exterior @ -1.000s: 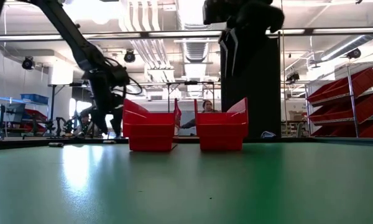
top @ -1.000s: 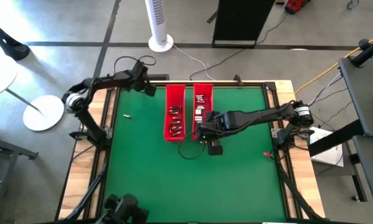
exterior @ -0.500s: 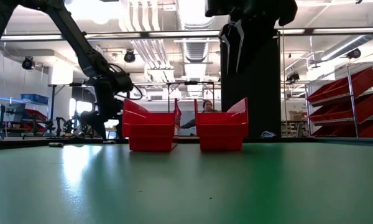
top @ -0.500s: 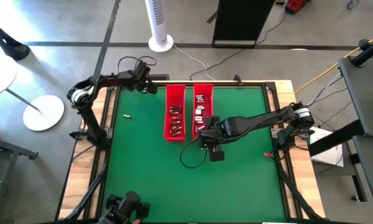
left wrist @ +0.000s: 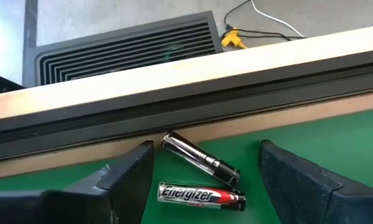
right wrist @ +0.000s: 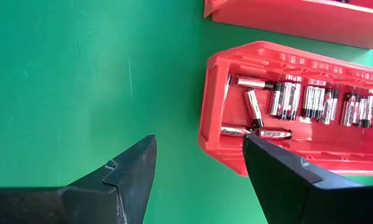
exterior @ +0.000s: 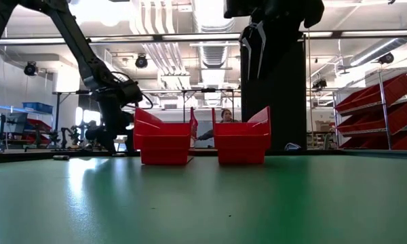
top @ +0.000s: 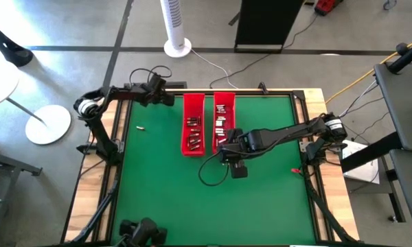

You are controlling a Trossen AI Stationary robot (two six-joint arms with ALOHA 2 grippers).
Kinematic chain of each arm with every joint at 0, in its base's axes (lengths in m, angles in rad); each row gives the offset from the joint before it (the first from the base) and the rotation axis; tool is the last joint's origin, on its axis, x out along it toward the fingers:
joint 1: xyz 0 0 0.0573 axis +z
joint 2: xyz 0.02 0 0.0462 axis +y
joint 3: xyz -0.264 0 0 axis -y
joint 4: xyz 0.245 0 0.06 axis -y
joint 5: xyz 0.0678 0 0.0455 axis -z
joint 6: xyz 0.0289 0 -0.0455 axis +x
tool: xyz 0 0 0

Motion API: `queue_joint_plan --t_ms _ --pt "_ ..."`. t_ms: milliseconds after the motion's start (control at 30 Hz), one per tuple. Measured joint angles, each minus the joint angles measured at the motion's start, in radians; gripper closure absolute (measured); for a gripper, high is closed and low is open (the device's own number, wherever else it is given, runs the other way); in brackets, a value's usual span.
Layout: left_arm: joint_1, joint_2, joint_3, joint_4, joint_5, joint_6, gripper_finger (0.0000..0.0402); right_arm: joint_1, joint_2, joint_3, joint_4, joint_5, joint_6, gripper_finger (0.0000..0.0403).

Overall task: Sort batteries
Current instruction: Put the silver battery into the right red bin

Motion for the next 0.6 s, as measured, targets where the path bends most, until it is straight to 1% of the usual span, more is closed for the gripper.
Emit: queue_joint_plan --t_ms 67,267,600 --pt "-0.003 -0.001 -0.005 0.010 -0.017 0.000 0.0142 0.000 0.000 0.000 0.001 0.000 0.001 0.0170" --pt "-0.004 0.001 -0.008 0.022 -0.018 0.004 0.0167 0.000 0.000 0.000 0.003 0.000 0.009 0.0170" --pt "-0.019 0.003 -0.008 0.006 -0.018 0.026 0.0227 0.000 0.000 0.000 0.003 0.000 0.012 0.0170"
